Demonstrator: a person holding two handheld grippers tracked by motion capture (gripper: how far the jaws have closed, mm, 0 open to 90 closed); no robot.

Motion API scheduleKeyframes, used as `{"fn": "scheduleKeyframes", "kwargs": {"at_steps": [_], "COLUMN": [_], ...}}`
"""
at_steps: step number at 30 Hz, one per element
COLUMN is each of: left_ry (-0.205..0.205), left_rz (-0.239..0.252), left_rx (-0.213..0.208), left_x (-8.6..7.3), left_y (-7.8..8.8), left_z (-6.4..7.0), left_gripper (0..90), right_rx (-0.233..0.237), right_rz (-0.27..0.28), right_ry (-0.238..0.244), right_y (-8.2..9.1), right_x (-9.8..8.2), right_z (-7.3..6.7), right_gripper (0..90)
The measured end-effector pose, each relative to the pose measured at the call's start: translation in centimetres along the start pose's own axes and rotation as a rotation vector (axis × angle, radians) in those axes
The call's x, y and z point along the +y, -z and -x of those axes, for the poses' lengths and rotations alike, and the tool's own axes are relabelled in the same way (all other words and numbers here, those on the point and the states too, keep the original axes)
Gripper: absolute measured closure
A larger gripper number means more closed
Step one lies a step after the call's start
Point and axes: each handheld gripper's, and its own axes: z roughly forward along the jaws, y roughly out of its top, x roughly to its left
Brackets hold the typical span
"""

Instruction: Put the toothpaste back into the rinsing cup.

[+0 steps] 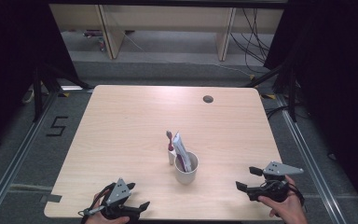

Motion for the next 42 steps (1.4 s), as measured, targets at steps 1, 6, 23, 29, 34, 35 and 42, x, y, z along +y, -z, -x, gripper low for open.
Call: {"fn": "scheduleKeyframes", "kwargs": {"at_steps": [1, 6, 23, 29, 34, 35, 42], "left_ry": [0.0, -0.003, -0.02, -0.022, -0.019, -0.016, -0.012], "left_rz": [0.0, 0.006, -0.013, -0.014, -0.013, -0.016, -0.012], "left_rx": [0.0, -0.001, 0.0, 0.0, 0.0, 0.002, 0.004], "left_x": [0.0, 0.0, 0.1, 0.1, 0.1, 0.1, 0.0], "left_y": [0.0, 0.0, 0.1, 0.1, 0.1, 0.1, -0.1], "left_z": [0.0, 0.0, -0.1, -0.1, -0.1, 0.0, 0.1], "left_gripper": [17.0, 17.0, 17.0, 17.0, 17.0, 17.0, 17.0], "right_rx": [-0.003, -0.025, -0.05, -0.083, -0.095, -0.1, -0.093], "right_rz": [-0.001, -0.033, -0.087, -0.126, -0.148, -0.158, -0.177], "right_ry": [0.01, 0.0, 0.033, 0.066, 0.089, 0.09, 0.096], "right_y": [0.0, 0.3, 1.4, 1.7, 1.6, 1.6, 1.4], "right_x": [-0.1, -0.5, -2.3, -2.9, -3.2, -3.2, -3.3], "right_z": [0.0, -0.2, -0.6, -0.8, -0.8, -0.8, -1.0], "right_gripper": [15.5, 15.5, 15.6, 15.6, 15.6, 15.6, 15.7]}}
